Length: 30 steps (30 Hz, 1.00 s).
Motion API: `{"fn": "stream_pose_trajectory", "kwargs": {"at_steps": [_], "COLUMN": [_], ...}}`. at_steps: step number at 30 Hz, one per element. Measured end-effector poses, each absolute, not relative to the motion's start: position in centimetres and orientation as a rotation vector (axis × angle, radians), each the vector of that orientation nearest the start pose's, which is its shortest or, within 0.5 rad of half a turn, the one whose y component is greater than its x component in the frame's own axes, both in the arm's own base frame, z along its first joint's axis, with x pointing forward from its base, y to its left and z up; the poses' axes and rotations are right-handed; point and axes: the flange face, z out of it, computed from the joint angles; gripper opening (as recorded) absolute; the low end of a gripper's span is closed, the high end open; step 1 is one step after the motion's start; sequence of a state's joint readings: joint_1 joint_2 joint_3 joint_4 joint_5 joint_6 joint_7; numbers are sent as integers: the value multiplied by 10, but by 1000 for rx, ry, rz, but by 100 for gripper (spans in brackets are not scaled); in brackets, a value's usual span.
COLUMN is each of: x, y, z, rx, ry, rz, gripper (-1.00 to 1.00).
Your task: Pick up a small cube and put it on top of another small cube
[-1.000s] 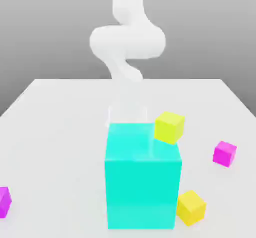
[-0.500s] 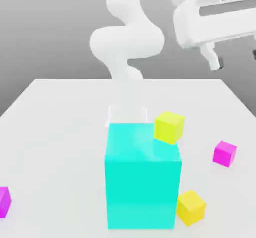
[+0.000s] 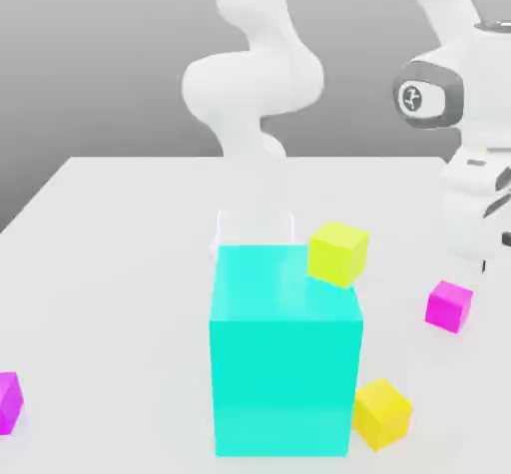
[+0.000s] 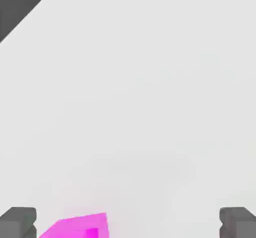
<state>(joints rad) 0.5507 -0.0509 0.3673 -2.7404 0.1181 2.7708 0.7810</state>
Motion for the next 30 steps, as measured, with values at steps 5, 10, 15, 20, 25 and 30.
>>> {"fn": "stream_pose_trajectory", "kwargs": {"at_steps": [5, 10, 15, 20, 25, 30], "x": [212, 211, 210, 211, 210, 272], "y": [317, 316, 316, 317, 322, 330], "z": [189, 141, 135, 150, 196, 229], "rx": [-3133, -3136, -3135, -3136, -3125, -3056], "ry": [-174, -175, -175, -177, -196, -223], "rz": [-7, -2, -1, -6, -13, -84], "gripper": [0, 0, -100, -100, -100, -100]}}
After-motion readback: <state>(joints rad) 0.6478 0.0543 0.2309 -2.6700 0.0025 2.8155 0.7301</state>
